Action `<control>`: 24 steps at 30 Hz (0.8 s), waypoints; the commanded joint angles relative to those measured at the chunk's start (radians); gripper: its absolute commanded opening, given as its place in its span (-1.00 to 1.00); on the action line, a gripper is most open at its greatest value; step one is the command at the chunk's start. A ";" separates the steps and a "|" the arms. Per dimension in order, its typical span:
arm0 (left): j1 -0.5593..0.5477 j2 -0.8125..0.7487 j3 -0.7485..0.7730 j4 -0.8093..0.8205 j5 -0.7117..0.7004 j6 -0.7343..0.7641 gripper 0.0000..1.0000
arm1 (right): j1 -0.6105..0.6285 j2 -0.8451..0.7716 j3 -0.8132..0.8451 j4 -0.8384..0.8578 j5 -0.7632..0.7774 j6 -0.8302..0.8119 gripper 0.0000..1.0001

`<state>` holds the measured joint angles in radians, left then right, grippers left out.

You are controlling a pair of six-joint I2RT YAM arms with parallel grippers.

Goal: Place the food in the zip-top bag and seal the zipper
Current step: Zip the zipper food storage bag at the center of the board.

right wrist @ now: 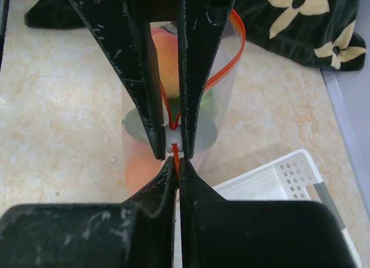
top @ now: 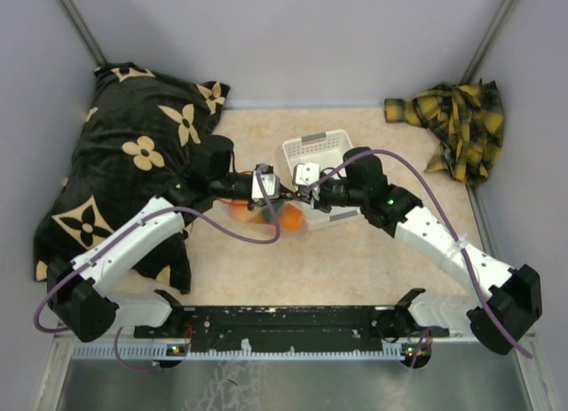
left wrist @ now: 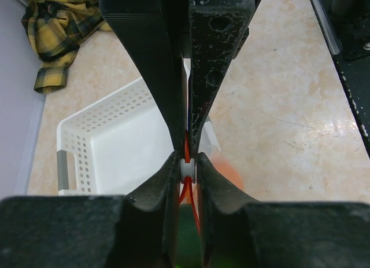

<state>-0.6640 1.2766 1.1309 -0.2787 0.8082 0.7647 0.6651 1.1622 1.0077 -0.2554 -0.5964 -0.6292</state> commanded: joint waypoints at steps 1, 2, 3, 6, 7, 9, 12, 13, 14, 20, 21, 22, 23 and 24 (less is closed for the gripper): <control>-0.011 0.011 0.034 -0.033 0.009 0.032 -0.64 | -0.006 -0.033 0.007 0.056 -0.020 0.011 -1.00; -0.012 0.011 0.037 -0.044 0.008 0.040 -0.72 | -0.006 -0.036 0.006 0.057 -0.021 0.012 -1.00; -0.012 0.010 0.040 -0.055 0.001 0.048 -0.78 | -0.006 -0.037 0.005 0.057 -0.020 0.015 -1.00; -0.013 -0.005 0.042 -0.074 -0.032 0.063 -0.90 | -0.007 -0.045 0.006 0.052 -0.013 0.022 -1.00; -0.013 -0.014 0.042 -0.083 -0.048 0.068 -0.93 | -0.007 -0.049 0.006 0.047 -0.008 0.023 -1.00; -0.013 -0.030 0.037 -0.092 -0.085 0.070 -0.96 | -0.008 -0.058 0.004 0.040 0.005 0.031 -1.00; -0.013 -0.063 0.014 -0.092 -0.153 0.058 -0.96 | -0.022 -0.073 0.001 0.034 0.023 0.051 -1.00; -0.013 -0.074 0.006 -0.091 -0.173 0.058 -0.96 | -0.029 -0.079 -0.001 0.033 0.025 0.056 -1.00; -0.013 -0.084 0.000 -0.094 -0.193 0.058 -0.96 | -0.035 -0.085 -0.005 0.030 0.028 0.060 -1.00; -0.013 -0.142 -0.027 -0.120 -0.280 0.048 -0.97 | -0.063 -0.136 -0.033 0.035 0.036 0.078 -1.00; -0.013 -0.149 -0.033 -0.120 -0.291 0.045 -0.97 | -0.070 -0.142 -0.038 0.036 0.038 0.082 -1.00; -0.013 -0.154 -0.039 -0.122 -0.300 0.041 -0.97 | -0.076 -0.147 -0.042 0.036 0.038 0.086 -1.00; -0.013 -0.157 -0.043 -0.124 -0.306 0.037 -0.97 | -0.084 -0.152 -0.045 0.035 0.037 0.092 -1.00; -0.013 -0.160 -0.050 -0.127 -0.314 0.033 -0.98 | -0.091 -0.158 -0.047 0.031 0.036 0.096 -1.00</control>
<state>-0.6895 1.1503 1.1076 -0.3492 0.5968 0.8062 0.6228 1.0565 0.9684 -0.2390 -0.5930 -0.5594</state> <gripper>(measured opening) 0.142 0.009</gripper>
